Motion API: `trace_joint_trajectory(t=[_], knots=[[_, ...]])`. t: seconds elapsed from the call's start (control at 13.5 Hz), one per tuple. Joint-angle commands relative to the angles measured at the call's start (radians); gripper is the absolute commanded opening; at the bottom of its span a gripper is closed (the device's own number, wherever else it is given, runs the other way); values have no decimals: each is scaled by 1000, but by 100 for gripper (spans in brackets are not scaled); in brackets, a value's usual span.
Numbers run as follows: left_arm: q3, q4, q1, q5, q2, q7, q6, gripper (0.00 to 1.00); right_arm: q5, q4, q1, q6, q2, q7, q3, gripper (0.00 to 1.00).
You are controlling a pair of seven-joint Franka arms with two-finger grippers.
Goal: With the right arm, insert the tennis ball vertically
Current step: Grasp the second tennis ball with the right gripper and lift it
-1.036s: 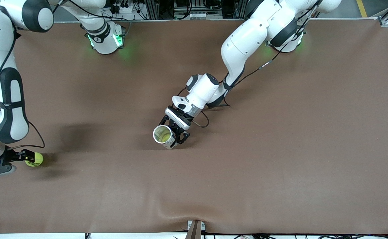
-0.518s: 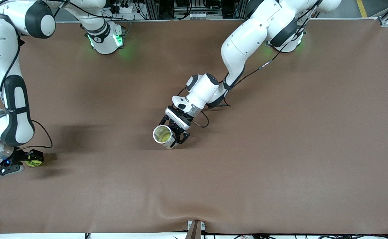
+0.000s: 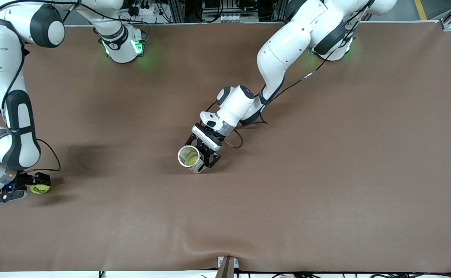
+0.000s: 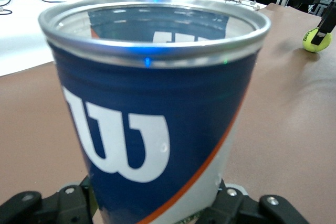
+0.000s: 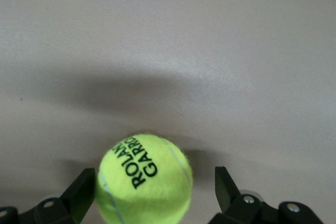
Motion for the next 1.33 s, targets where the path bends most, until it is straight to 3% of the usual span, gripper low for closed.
trace_joint_trajectory(t=[0.0,0.44,0.52,0.59,0.74,0.81,1.18,1.26], knots=[[8,18,-11,-13,19,-6,6,78,31,-1,-8,1,0,11,-3,100],[8,18,-11,-13,19,-6,6,78,94,-33,-11,1,1,14,-1,100],[8,18,-11,-13,19,-6,6,78,94,-33,-9,0,0,13,-1,91],[8,18,-11,-13,19,-6,6,78,94,-33,-9,0,0,13,-1,68],[8,19,-11,-13,19,-6,6,78,94,-30,-6,-25,-6,13,-1,38],[8,19,-11,-13,19,-6,6,78,94,-27,-5,-43,-12,14,-1,35],[8,19,-11,-13,19,-6,6,78,94,-22,10,-184,-84,14,-1,1],[8,19,-11,-13,19,-6,6,78,93,-22,20,-213,-109,11,-3,0]])
